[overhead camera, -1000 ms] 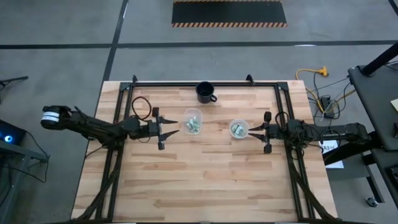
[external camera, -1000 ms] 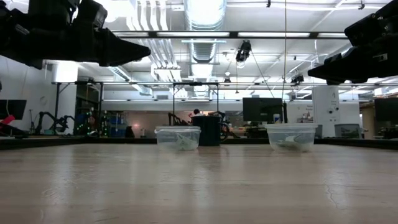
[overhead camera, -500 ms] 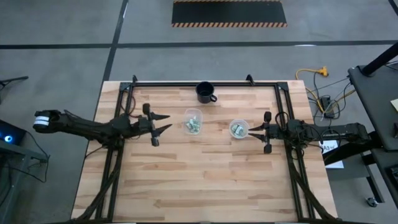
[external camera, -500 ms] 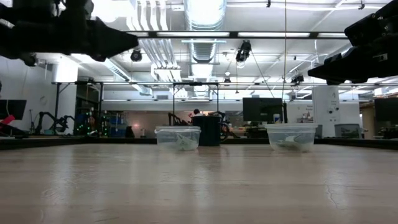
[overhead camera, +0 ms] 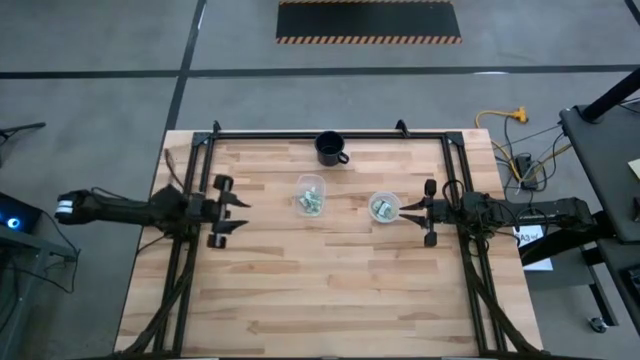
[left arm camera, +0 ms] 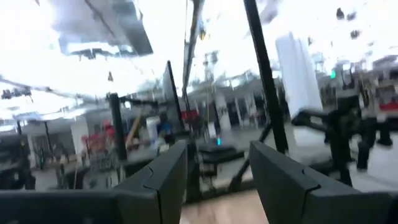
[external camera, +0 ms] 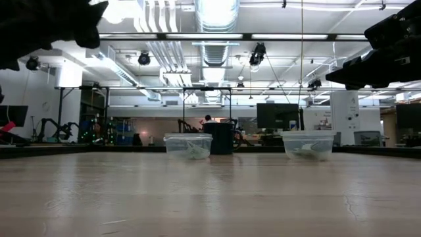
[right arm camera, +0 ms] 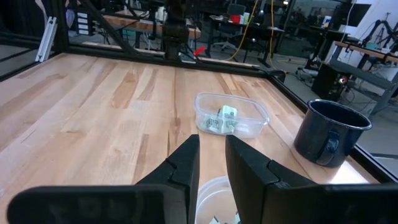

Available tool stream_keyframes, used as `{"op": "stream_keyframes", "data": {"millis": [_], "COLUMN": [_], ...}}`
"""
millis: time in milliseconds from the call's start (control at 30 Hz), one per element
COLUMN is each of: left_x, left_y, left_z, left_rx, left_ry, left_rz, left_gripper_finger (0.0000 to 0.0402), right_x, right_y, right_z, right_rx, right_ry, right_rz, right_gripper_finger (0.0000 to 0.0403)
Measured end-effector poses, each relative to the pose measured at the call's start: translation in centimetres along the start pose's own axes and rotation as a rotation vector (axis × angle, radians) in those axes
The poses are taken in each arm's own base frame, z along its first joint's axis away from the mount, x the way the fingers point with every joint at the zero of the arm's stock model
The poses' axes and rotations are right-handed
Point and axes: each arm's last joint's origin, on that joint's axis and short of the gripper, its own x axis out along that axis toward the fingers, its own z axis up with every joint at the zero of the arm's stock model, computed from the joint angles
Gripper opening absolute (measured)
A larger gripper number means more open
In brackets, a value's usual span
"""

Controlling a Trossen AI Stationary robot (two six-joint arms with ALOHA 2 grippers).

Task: Pick and place items into bin
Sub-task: Return to Home Position

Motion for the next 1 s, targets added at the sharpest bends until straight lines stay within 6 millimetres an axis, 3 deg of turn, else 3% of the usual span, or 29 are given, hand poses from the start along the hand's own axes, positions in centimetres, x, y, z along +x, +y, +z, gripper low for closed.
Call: {"op": "stream_keyframes", "data": {"millis": [400,567,733,1000], "left_x": [-2.1,-1.9,-2.1,-2.4], "left_y": [0.0,0.4,0.6,0.4], "left_z": [2.0,2.4,1.4,0.2], "left_rx": [-0.007,-0.012,0.0,0.003], "left_ry": [0.107,0.218,0.313,0.301], "left_rz": [-0.013,0.068,0.193,0.213], "left_gripper_finger": [0.0157,0.0157,0.0157,0.0157], "right_x": [0.0,0.0,0.0,0.0], "right_y": [0.0,0.0,0.0,0.0], "right_z": [0.0,0.0,0.0,0.0], "right_rx": [0.0,-0.001,-0.001,0.0], "right_ry": [0.0,0.0,0.0,-0.001], "right_rz": [0.0,-0.001,-0.001,0.0], "right_gripper_finger": [0.0068,0.0068,0.0068,0.0068]}}
